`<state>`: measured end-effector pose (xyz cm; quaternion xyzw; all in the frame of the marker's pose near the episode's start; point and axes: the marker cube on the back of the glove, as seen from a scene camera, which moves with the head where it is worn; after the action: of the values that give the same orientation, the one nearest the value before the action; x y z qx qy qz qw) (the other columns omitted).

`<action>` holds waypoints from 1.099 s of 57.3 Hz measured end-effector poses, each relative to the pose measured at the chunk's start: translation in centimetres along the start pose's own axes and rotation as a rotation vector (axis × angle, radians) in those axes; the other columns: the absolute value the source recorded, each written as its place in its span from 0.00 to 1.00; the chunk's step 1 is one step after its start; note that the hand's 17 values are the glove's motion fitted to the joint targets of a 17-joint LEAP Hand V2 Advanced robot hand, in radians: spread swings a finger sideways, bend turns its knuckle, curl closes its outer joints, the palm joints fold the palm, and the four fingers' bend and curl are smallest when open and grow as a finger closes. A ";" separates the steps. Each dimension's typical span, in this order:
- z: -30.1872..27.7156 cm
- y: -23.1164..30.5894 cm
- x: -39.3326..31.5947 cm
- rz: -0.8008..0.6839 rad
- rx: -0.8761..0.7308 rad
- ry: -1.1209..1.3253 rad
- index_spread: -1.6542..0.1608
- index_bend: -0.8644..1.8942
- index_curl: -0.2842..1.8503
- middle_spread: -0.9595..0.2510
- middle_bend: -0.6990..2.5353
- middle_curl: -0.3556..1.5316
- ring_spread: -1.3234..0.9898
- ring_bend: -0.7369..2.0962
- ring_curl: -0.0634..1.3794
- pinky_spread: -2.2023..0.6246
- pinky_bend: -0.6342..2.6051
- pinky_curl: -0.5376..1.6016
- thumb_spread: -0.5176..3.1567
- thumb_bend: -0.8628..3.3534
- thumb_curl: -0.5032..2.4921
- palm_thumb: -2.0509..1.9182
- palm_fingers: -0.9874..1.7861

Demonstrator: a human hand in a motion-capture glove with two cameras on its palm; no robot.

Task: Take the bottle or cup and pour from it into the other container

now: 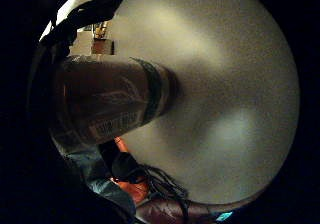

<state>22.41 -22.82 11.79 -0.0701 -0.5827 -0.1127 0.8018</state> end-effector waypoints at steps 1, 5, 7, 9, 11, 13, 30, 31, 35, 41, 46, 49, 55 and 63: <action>0.1 -0.2 -0.3 -0.005 0.009 -0.002 0.75 0.38 0.31 0.67 0.32 0.40 0.47 0.38 0.29 0.73 0.26 0.39 0.28 0.20 0.35 0.78 0.74; 0.4 -0.6 -0.8 0.002 0.038 -0.002 0.75 0.38 0.32 0.67 0.32 0.40 0.46 0.37 0.29 0.72 0.26 0.40 0.26 0.20 0.36 0.78 0.75; 0.7 -0.4 -0.8 0.026 0.044 0.011 0.76 0.38 0.32 0.68 0.32 0.41 0.46 0.37 0.30 0.72 0.26 0.40 0.25 0.20 0.37 0.78 0.75; 1.1 -0.3 -1.1 0.052 0.045 0.032 0.76 0.38 0.32 0.68 0.32 0.41 0.47 0.37 0.30 0.72 0.26 0.40 0.24 0.20 0.37 0.78 0.76; 1.4 -0.3 -1.6 0.071 0.040 0.058 0.77 0.38 0.33 0.68 0.32 0.41 0.47 0.37 0.30 0.71 0.26 0.40 0.23 0.20 0.37 0.78 0.77; 1.7 -0.3 -2.3 0.086 0.034 0.082 0.77 0.38 0.33 0.69 0.32 0.42 0.47 0.37 0.31 0.71 0.26 0.41 0.23 0.20 0.38 0.78 0.77; 4.2 -0.5 -10.6 0.207 0.016 0.363 0.78 0.38 0.34 0.70 0.32 0.44 0.47 0.37 0.33 0.70 0.27 0.42 0.20 0.20 0.39 0.78 0.78; 4.3 -0.6 -11.1 0.215 0.015 0.383 0.78 0.38 0.34 0.70 0.32 0.44 0.47 0.37 0.33 0.70 0.27 0.42 0.20 0.20 0.39 0.78 0.78; 4.9 -1.0 -12.8 0.249 0.005 0.442 0.79 0.38 0.35 0.70 0.32 0.44 0.47 0.37 0.33 0.70 0.27 0.42 0.20 0.20 0.40 0.78 0.78; 6.1 -1.6 -15.2 0.316 -0.024 0.555 0.79 0.38 0.35 0.70 0.32 0.44 0.47 0.36 0.34 0.70 0.27 0.42 0.20 0.20 0.40 0.78 0.78; 7.2 -2.3 -17.1 0.382 -0.047 0.687 0.79 0.38 0.35 0.70 0.32 0.45 0.47 0.36 0.34 0.70 0.27 0.42 0.20 0.20 0.40 0.78 0.78; 7.8 -3.1 -18.3 0.414 -0.055 0.780 0.79 0.38 0.35 0.70 0.31 0.45 0.47 0.36 0.34 0.70 0.27 0.42 0.20 0.20 0.41 0.78 0.78; 9.3 -5.7 -20.7 0.479 -0.047 1.014 0.79 0.38 0.35 0.70 0.31 0.45 0.47 0.36 0.35 0.70 0.27 0.42 0.19 0.20 0.41 0.78 0.78; 11.3 -10.4 -24.1 0.523 -0.031 1.281 0.79 0.38 0.36 0.70 0.31 0.45 0.47 0.36 0.35 0.69 0.27 0.43 0.19 0.20 0.41 0.77 0.78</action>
<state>2.19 -27.74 -7.75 -0.1395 0.0432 0.0566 0.9877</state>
